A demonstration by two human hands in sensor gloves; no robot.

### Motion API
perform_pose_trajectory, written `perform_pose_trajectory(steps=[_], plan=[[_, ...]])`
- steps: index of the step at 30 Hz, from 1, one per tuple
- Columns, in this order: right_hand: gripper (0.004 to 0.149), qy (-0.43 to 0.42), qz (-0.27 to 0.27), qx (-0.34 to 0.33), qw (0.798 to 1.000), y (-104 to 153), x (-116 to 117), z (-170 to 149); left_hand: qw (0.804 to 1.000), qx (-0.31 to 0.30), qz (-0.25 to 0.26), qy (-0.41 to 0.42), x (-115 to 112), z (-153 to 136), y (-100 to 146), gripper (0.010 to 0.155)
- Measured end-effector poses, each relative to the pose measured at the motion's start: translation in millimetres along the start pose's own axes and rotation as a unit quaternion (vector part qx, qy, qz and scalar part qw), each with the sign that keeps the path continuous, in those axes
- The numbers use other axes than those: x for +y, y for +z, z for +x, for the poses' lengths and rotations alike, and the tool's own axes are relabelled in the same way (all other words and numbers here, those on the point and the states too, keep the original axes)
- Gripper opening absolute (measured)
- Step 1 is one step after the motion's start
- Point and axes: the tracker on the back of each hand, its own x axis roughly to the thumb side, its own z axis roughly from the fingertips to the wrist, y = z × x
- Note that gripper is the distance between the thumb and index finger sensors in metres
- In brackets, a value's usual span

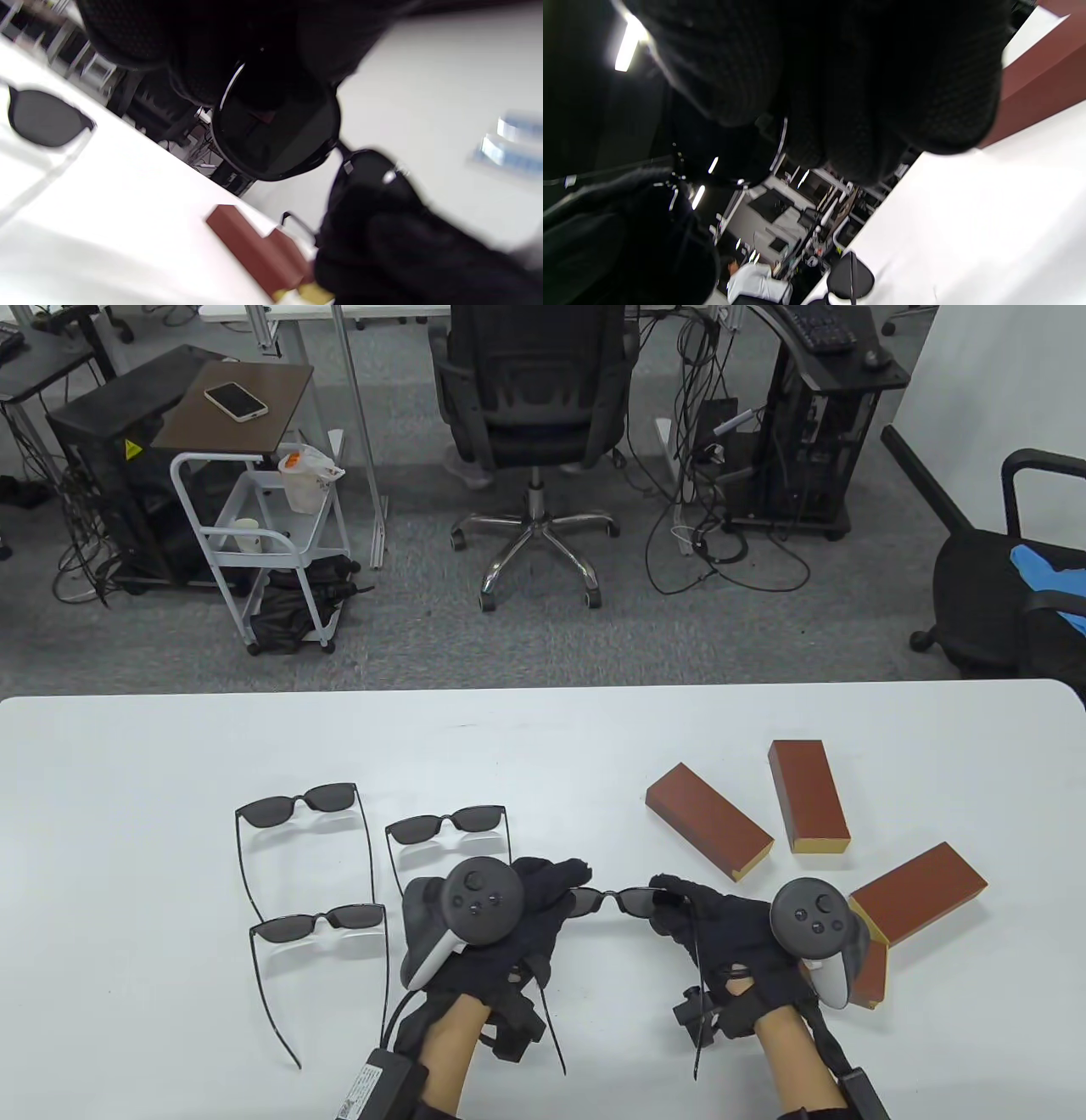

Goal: Slide to open storage boxes and store sunglasses

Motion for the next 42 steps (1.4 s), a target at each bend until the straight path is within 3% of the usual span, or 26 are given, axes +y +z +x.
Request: perform_pose_trajectory(steps=[3, 7, 12, 14, 18, 24, 34, 39, 42], plan=[[0.043, -0.026, -0.028, 0.021, 0.999, 2, -3, 1, 0.982, 0.013, 0.043, 0.181, 0, -18, 3, 0.051], [0.046, -0.095, -0.049, 0.072, 0.992, 6, -1, -1, 0.950, 0.011, 0.012, 0.312, -6, -30, 4, 0.062], [0.050, -0.156, -0.060, 0.128, 0.978, 11, 3, -4, 0.908, 0.014, -0.010, 0.418, -20, -35, 6, 0.068], [0.054, -0.160, -0.063, 0.126, 0.977, 13, 5, -3, 0.906, 0.028, -0.015, 0.422, -24, -37, 6, 0.067], [0.059, -0.145, -0.063, 0.125, 0.979, 15, 7, -3, 0.920, 0.054, 0.001, 0.388, -27, -43, 7, 0.064], [0.060, -0.163, -0.060, 0.129, 0.976, 15, 16, -7, 0.901, 0.100, -0.008, 0.422, -40, -56, 8, 0.061], [0.054, -0.164, -0.050, 0.088, 0.981, 15, 18, -6, 0.896, 0.111, 0.000, 0.430, -42, -60, 13, 0.059], [0.061, -0.172, -0.013, 0.039, 0.984, 12, 21, -5, 0.891, 0.125, 0.016, 0.435, -41, -63, 15, 0.060], [0.072, -0.194, 0.017, 0.014, 0.981, 12, 24, -4, 0.889, 0.128, 0.016, 0.439, -41, -64, 15, 0.059]])
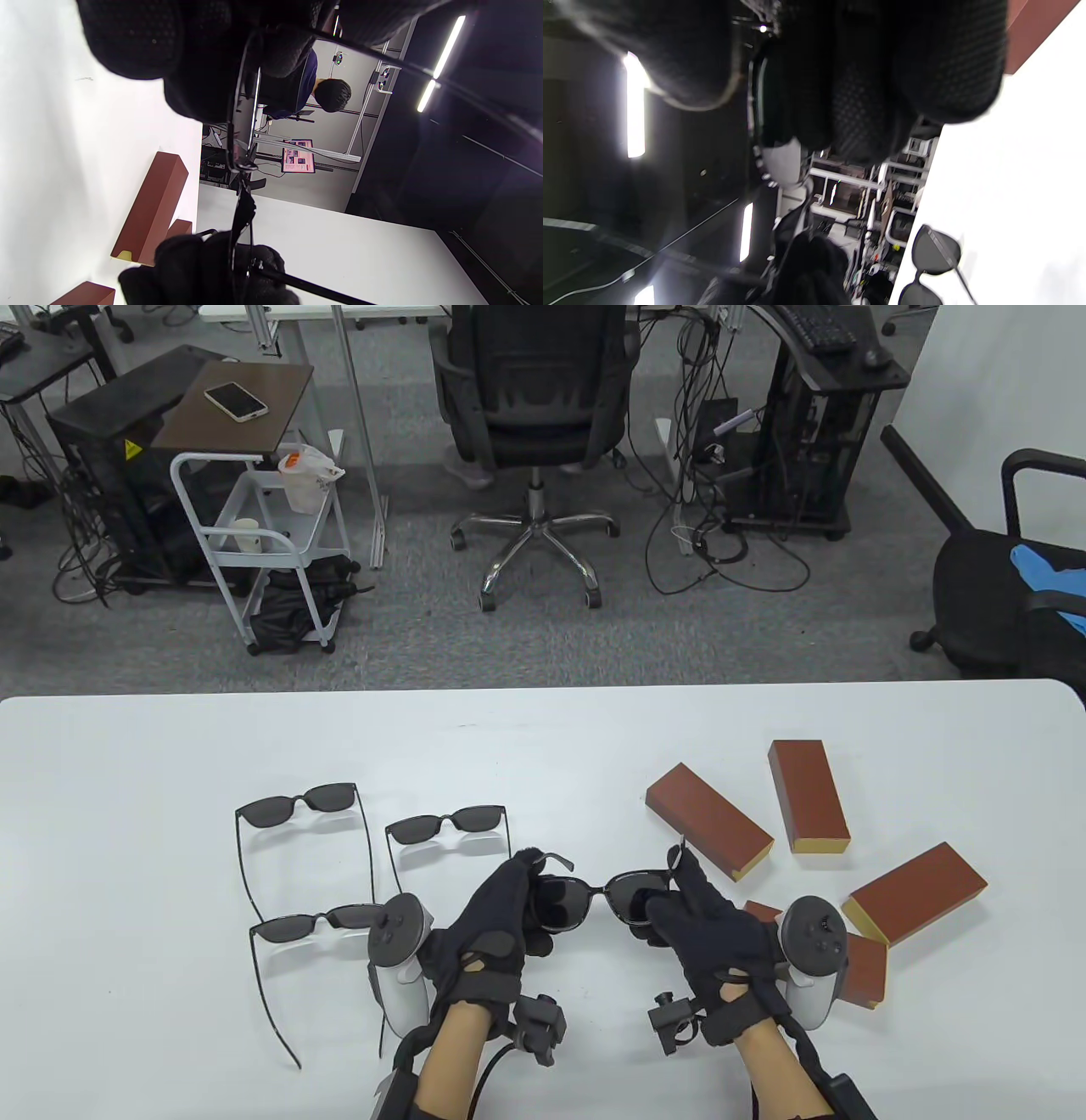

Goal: Slide to open storage boxes and store sunglasses

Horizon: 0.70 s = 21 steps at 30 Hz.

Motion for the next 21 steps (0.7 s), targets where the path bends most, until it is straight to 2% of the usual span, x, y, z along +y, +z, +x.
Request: perform_pose_trajectory(steps=[3, 6, 15, 21], plan=[[0.079, -0.041, 0.012, -0.007, 0.999, 1, 2, -4, 1.000, -0.002, 0.012, -0.015, 1, 1, 0, 0.058], [0.079, -0.089, 0.019, -0.005, 0.996, 2, 3, -7, 0.999, -0.008, 0.031, -0.039, 2, 3, 1, 0.056], [0.062, -0.099, -0.012, 0.015, 0.995, 3, 0, -11, 0.995, -0.019, 0.066, -0.070, 3, 6, 3, 0.051], [0.057, -0.095, -0.018, 0.023, 0.995, 3, -3, -12, 0.994, -0.023, 0.076, -0.075, 3, 6, 3, 0.049]])
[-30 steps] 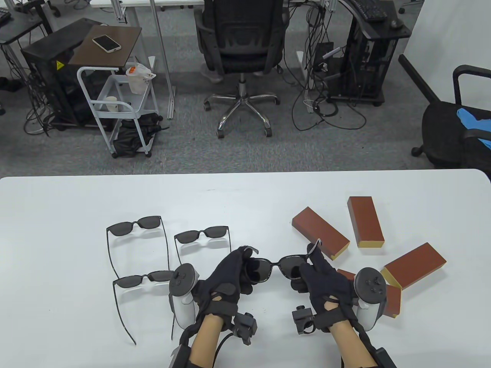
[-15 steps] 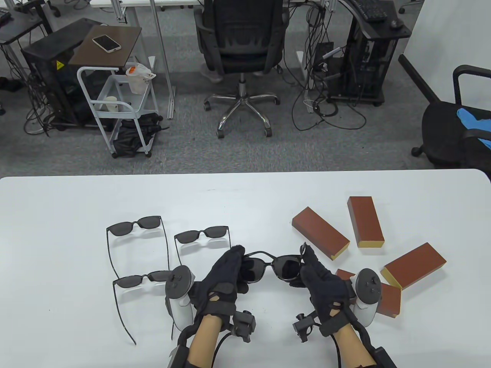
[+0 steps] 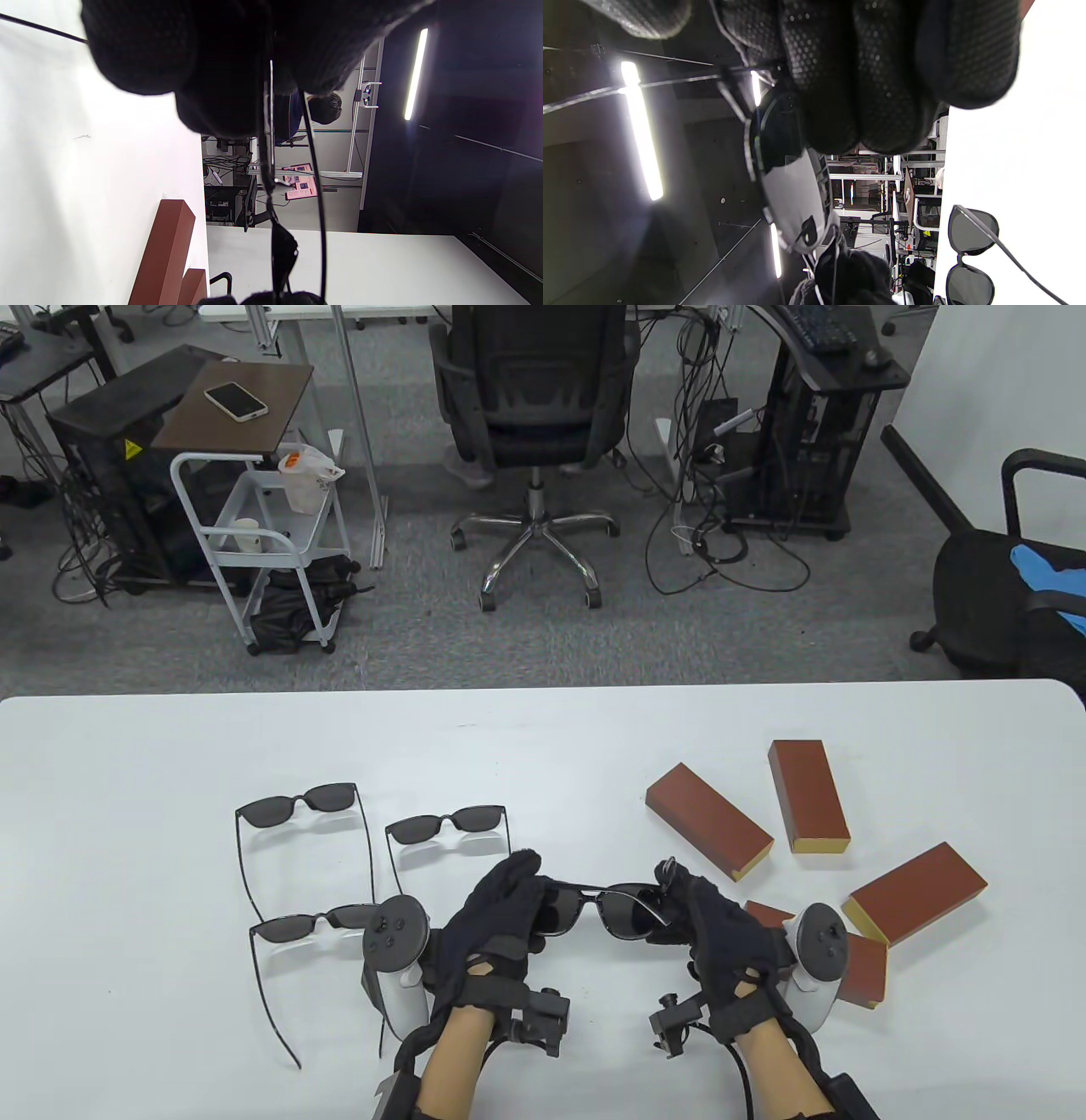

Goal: Slide to open storage boxes and store sunglasses

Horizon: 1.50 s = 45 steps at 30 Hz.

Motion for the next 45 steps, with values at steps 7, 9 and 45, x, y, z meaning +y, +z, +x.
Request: perform_pose_trajectory(steps=[7, 9, 45], plan=[[0.054, 0.008, 0.000, 0.016, 1.000, 0, -1, -1, 1.000, -0.002, 0.012, -0.003, 0, -2, 0, 0.049], [0.054, 0.014, -0.005, 0.026, 1.000, 0, -3, -2, 1.000, -0.001, 0.006, 0.000, 0, -3, -1, 0.049], [0.041, 0.126, -0.077, 0.063, 0.987, 0, -26, 10, 0.979, -0.020, -0.177, 0.100, -17, -12, -5, 0.060]])
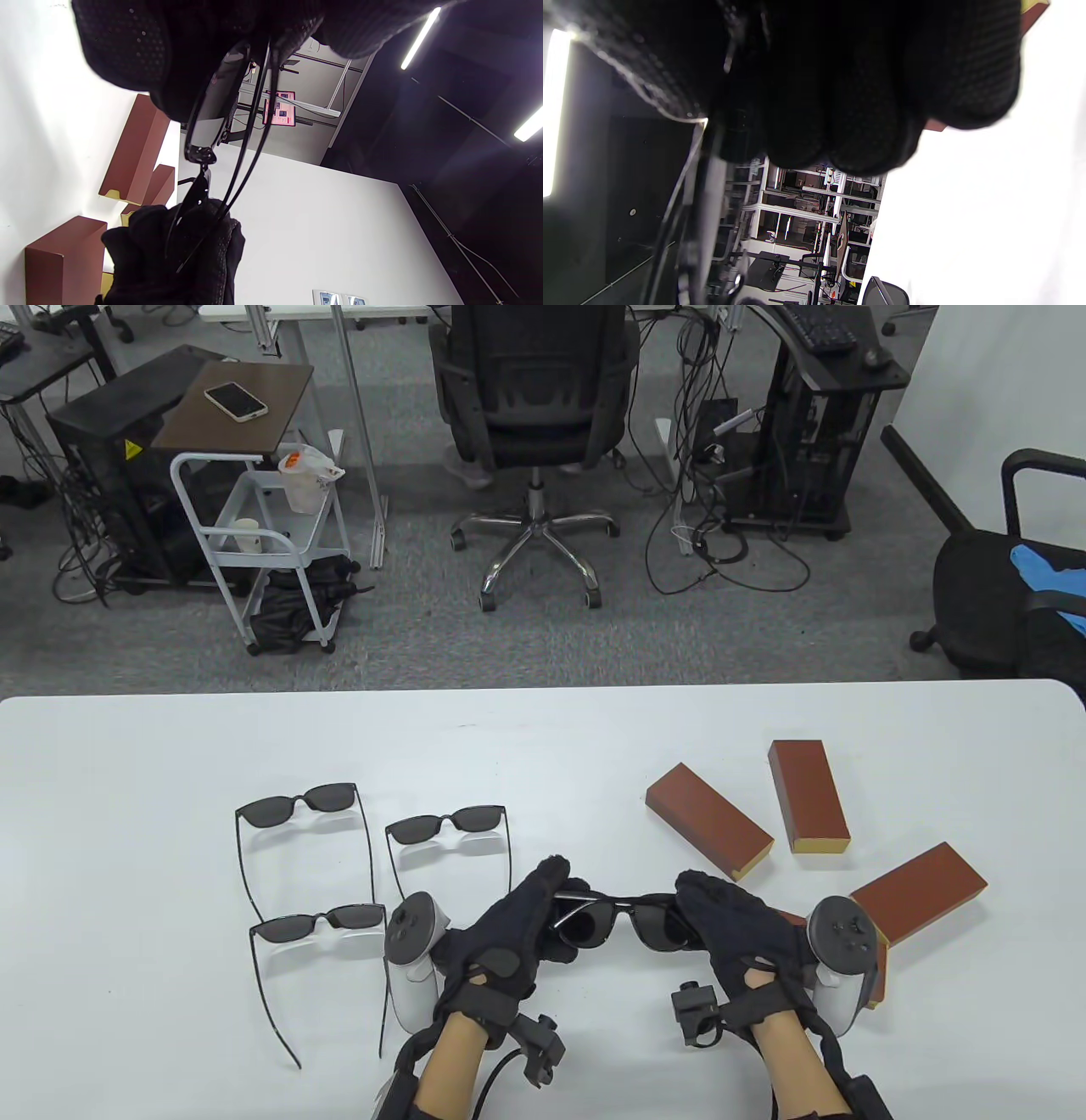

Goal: Slide to open storage boxes and store sunglasses

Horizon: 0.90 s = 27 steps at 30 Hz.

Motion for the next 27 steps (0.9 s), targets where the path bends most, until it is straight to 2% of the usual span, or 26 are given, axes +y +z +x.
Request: perform_pose_trajectory(steps=[2, 5, 10, 12, 14, 16, 19, 22, 27], plan=[[0.041, -0.003, 0.004, 0.001, 1.000, 0, 0, 1, 1.000, 0.004, 0.005, -0.006, 2, 1, 0, 0.056], [0.040, -0.004, 0.011, -0.007, 1.000, 0, 1, 4, 0.999, 0.013, 0.038, -0.036, 6, 3, 1, 0.048], [0.041, 0.074, -0.005, -0.069, 0.995, 5, 4, 16, 0.996, 0.034, 0.055, -0.058, 15, -1, 1, 0.044], [0.048, 0.122, -0.017, -0.102, 0.987, 10, 8, 23, 0.996, 0.035, 0.067, -0.052, 16, -2, 1, 0.044], [0.052, 0.176, -0.034, -0.153, 0.972, 14, 14, 31, 0.995, 0.034, 0.072, -0.064, 16, -3, 1, 0.044], [0.052, 0.219, -0.013, -0.210, 0.953, 19, 22, 41, 0.994, 0.035, 0.073, -0.071, 17, -4, 1, 0.043], [0.047, 0.332, 0.026, -0.294, 0.896, 29, 39, 53, 0.994, 0.040, 0.067, -0.075, 16, -7, 1, 0.044], [0.045, 0.405, 0.031, -0.330, 0.852, 38, 55, 56, 0.994, 0.044, 0.059, -0.083, 15, -9, 1, 0.043], [0.038, 0.466, 0.029, -0.361, 0.807, 45, 67, 57, 0.993, 0.042, 0.040, -0.103, 14, -8, 0, 0.043]])
